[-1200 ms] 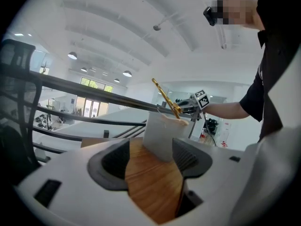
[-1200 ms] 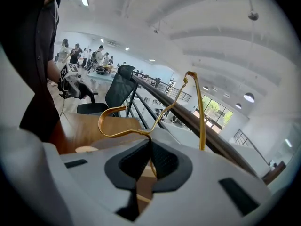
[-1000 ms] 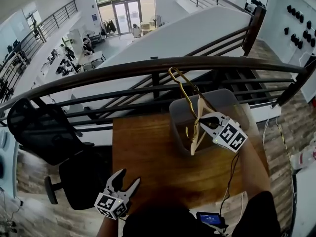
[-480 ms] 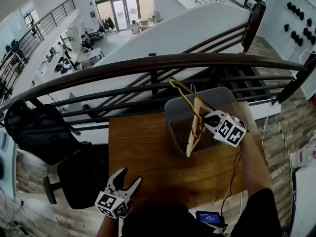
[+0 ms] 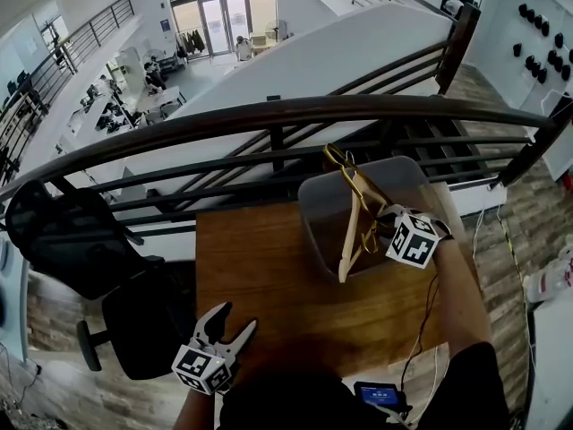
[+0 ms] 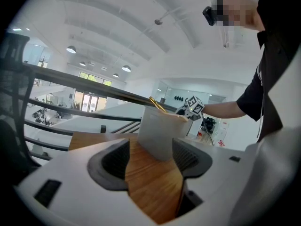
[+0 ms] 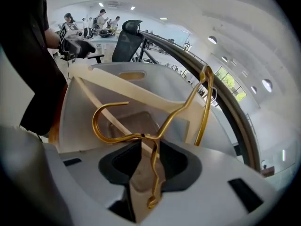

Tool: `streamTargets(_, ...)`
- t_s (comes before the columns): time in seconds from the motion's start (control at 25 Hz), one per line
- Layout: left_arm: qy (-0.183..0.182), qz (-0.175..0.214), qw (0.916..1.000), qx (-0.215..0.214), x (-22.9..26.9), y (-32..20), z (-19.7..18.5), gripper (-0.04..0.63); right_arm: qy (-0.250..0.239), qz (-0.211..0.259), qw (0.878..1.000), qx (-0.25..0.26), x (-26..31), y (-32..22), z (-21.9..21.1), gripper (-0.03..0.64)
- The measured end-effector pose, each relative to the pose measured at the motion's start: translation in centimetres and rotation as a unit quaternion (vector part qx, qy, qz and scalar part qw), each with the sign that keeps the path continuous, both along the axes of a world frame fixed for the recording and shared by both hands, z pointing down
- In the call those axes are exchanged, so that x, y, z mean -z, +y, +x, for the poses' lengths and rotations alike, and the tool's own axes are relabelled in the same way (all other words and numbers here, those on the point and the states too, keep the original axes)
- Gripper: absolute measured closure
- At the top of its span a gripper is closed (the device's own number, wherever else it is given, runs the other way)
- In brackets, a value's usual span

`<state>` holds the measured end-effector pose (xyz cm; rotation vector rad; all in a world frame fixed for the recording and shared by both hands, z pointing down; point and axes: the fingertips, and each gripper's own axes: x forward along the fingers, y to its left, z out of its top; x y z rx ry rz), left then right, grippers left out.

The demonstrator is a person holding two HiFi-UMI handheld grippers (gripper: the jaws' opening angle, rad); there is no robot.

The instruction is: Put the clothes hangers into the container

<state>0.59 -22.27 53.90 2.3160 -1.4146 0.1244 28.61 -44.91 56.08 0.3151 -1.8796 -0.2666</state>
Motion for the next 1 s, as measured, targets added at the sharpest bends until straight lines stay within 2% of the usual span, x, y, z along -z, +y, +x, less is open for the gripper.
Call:
streamTargets(0.28, -0.003, 0.008, 0.9998, -0.017, -0.1, 0.3, -0.2, 0.304, -0.001, 0.017, 1.0, -0.013, 0.9, 1.5, 0.0, 0.455)
streamTargets(0.4, -0.001, 0.014, 0.9995, -0.029, 0.2, 0.5, 0.0, 0.304, -0.052, 0.045, 0.997, -0.034, 3.1, 2.1, -0.4, 0.451)
streamTargets(0.52, -0.001, 0.021, 0.9988, -0.045, 0.9, 0.0, 0.4, 0.304, -0.113, 0.078, 0.989, -0.049, 6.2, 2.7, -1.5, 0.456)
streamTargets(0.68, -0.002, 0.035, 0.997, -0.069, 1.8, 0.0, 0.4, 0.304, -0.143, 0.124, 0.981, -0.046, 8.4, 5.3, -3.8, 0.46)
streamTargets(0.8, 0.0, 0.047, 0.9954, -0.084, 2.2, 0.1, 0.4, 0.304, -0.17, 0.134, 0.975, -0.053, 9.0, 7.5, -5.1, 0.471)
streamTargets(1.0, -0.005, 0.058, 0.9935, -0.097, 3.1, -0.2, 0.7, 0.309, -0.201, 0.124, 0.969, -0.068, 8.9, 10.7, -6.9, 0.488)
